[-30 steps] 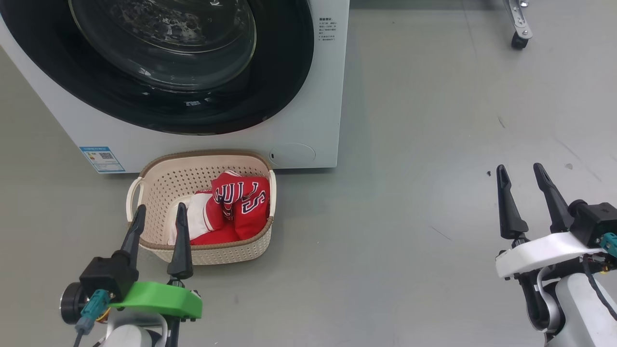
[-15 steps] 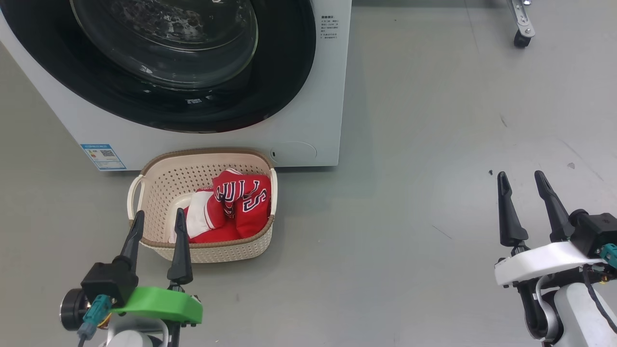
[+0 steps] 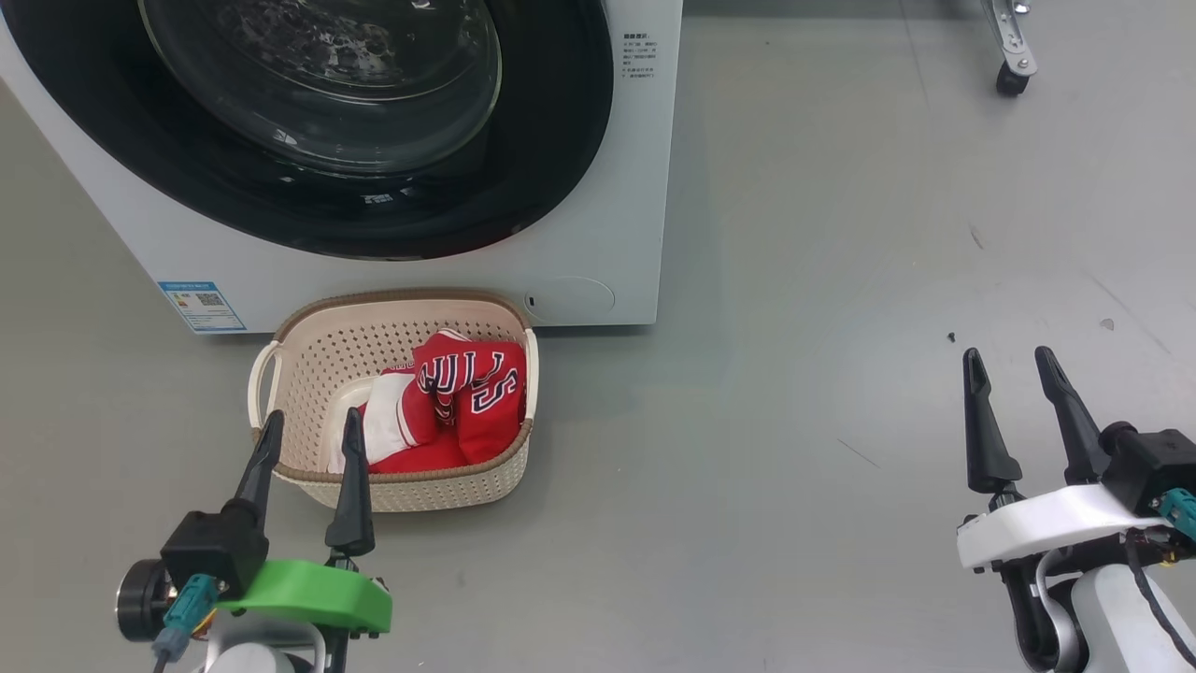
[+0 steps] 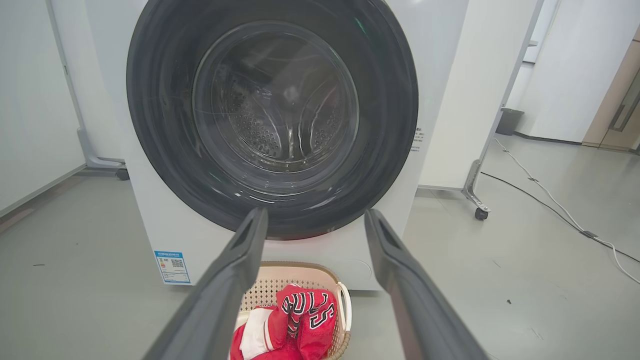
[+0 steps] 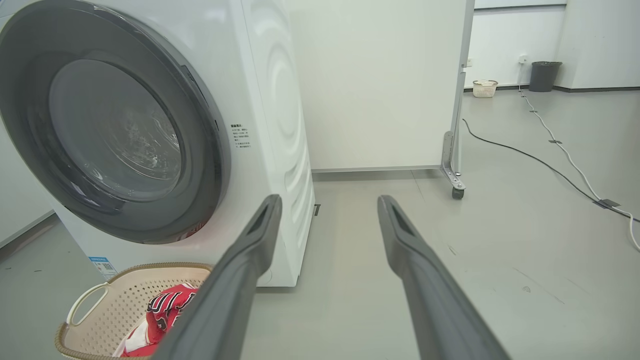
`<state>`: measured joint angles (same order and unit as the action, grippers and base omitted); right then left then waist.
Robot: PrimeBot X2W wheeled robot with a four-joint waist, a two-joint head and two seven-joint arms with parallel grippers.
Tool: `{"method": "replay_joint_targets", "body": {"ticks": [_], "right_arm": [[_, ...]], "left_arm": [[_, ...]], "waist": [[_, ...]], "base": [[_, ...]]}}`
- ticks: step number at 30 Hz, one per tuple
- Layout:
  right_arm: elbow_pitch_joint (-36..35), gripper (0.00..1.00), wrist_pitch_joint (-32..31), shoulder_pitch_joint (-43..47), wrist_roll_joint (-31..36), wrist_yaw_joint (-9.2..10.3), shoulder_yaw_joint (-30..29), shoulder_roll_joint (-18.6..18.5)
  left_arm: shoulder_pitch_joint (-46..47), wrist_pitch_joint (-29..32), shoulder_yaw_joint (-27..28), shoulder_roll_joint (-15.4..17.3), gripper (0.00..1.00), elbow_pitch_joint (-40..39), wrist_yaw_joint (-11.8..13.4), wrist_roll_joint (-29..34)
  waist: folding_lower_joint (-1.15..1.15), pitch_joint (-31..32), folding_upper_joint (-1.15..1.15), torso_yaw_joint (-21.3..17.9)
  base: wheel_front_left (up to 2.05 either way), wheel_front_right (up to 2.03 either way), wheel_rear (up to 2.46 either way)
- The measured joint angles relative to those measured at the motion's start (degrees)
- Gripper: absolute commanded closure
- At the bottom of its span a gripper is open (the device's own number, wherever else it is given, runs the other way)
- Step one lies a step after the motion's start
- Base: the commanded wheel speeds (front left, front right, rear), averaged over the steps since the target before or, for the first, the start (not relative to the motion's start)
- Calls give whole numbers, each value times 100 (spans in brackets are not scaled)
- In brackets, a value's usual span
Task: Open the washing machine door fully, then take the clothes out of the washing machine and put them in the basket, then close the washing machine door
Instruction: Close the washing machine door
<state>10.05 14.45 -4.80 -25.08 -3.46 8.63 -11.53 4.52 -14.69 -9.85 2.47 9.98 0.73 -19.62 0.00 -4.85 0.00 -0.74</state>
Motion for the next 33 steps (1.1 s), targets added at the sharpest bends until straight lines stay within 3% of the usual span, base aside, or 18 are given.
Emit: {"method": "replay_joint_targets", "body": {"ticks": [18,33], "right_arm": [[-16,0,0,76,104,-100,-109,120],[-12,0,0,177,165,-142,-164,210]], "left_arm": [[-130,0,-11,-1,0,25,-112,-567],[-161,0,14,-1,0,76,-161,-669]], "waist": [[0,81,0,-5],[0,171,0,-11]], "base": [[0,0,0],[0,0,0]]}}
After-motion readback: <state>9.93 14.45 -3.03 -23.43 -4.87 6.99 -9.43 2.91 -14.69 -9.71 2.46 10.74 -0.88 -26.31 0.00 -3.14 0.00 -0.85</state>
